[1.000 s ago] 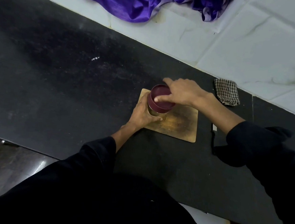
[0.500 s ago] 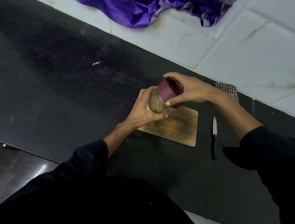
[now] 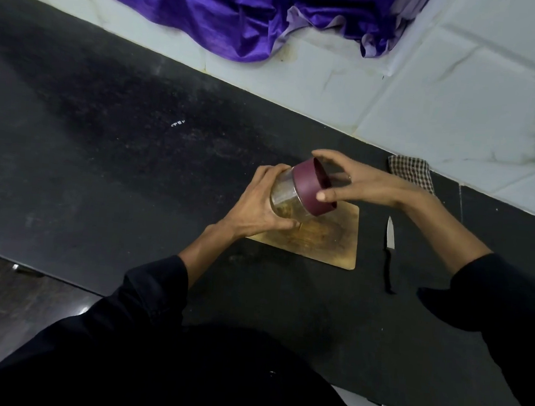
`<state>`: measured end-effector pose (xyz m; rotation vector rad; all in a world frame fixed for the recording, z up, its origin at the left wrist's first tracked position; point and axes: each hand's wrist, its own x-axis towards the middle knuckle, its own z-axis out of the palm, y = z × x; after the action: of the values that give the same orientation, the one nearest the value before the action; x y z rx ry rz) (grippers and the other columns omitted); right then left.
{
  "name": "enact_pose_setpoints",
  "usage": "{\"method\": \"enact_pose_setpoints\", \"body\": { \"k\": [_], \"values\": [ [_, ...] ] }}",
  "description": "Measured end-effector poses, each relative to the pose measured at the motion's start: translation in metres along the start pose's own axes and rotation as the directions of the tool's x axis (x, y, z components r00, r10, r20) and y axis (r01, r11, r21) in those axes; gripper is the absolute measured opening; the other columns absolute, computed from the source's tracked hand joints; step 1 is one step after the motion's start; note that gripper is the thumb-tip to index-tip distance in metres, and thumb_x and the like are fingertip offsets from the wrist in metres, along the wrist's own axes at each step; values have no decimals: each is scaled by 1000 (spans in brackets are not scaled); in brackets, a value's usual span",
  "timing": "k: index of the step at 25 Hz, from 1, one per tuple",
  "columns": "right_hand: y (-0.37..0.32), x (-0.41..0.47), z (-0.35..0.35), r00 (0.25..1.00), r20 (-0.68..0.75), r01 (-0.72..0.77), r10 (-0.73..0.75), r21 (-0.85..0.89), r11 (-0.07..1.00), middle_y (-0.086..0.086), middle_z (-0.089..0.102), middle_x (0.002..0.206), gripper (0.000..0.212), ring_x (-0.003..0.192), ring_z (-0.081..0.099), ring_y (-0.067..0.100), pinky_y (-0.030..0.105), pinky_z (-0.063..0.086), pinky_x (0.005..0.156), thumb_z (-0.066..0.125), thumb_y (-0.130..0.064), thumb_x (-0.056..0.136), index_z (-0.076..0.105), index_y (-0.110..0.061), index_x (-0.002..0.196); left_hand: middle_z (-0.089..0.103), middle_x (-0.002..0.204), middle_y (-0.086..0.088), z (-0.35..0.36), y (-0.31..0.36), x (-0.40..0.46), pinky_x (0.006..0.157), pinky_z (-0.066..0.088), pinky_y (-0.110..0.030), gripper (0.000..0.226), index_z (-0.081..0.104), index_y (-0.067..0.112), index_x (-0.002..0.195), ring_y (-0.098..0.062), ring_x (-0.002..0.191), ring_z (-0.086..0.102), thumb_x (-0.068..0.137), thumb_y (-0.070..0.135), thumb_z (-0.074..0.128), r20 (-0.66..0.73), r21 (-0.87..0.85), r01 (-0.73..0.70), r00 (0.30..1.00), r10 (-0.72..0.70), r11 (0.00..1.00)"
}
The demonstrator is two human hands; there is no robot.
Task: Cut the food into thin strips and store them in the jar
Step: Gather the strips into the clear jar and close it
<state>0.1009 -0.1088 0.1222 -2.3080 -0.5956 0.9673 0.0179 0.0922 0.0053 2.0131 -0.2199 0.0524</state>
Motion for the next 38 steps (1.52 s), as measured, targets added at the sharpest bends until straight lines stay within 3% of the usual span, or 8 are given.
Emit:
{"method": "enact_pose_setpoints", "body": {
  "k": [3,5,9,16,21,29,34,38],
  "values": [
    [4,-3,3,999,-40,-30,30,3,1000,2,52,136,89,115,60,18,34,56,86,70,-53,71,33,-31,148,34,129,1,-4,0,-3,89,33,-9,102,34,21,137,-10,114,41,50,54,76,18,-1,18,1000,-18,1000],
    [5,-4,5,997,-60,-41,40,-12,999,6,46,146,92,127,54,21,37,50,98,66,-58,72,28,-31,152,35,128,2,-5,2,-5,90,35,-12,101,35,23,136,-10,114,41,50,55,75,26,-21,32,999,-31,999],
    [-4,-7,22,980,-111,167,-167,-5,986,-4,32,154,75,135,36,9,20,35,101,64,-59,85,27,-43,149,45,127,6,-11,11,-6,95,48,-30,88,40,34,129,-15,117,49,51,41,82,149,-302,146,983,-104,942],
    [-11,-4,53,796,-573,285,-196,69,956,-4,50,129,51,114,49,5,27,40,98,40,-58,90,47,-38,136,44,140,-21,-1,27,-5,96,43,-56,76,40,17,140,-37,120,52,75,35,75,249,-868,296,954,-165,399],
    [-10,-2,55,830,-557,138,37,268,954,-4,58,112,26,96,58,15,24,46,74,38,-44,103,52,-32,121,48,133,-14,5,28,-5,88,50,-51,78,42,19,135,-32,116,55,67,25,80,151,-836,267,952,-267,479],
    [-11,2,55,801,-593,129,80,303,944,5,57,111,30,95,59,20,30,49,75,30,-45,105,50,-27,119,50,125,-5,0,36,-5,79,54,-34,73,44,28,128,-21,111,55,64,33,79,25,-684,168,978,-208,710],
    [-5,8,54,900,-416,48,131,393,918,3,48,135,50,112,54,19,25,47,81,47,-57,96,40,-33,139,44,137,-14,0,20,0,90,51,-52,76,41,25,137,-36,123,50,72,42,76,180,-779,309,944,-278,546],
    [10,13,53,928,-369,114,58,429,896,0,43,142,76,125,47,18,29,48,97,72,-42,84,32,-29,148,52,135,-14,-4,15,9,96,44,-55,63,45,22,138,-34,122,52,83,46,64,279,-811,329,944,-175,484]
  ]
}}
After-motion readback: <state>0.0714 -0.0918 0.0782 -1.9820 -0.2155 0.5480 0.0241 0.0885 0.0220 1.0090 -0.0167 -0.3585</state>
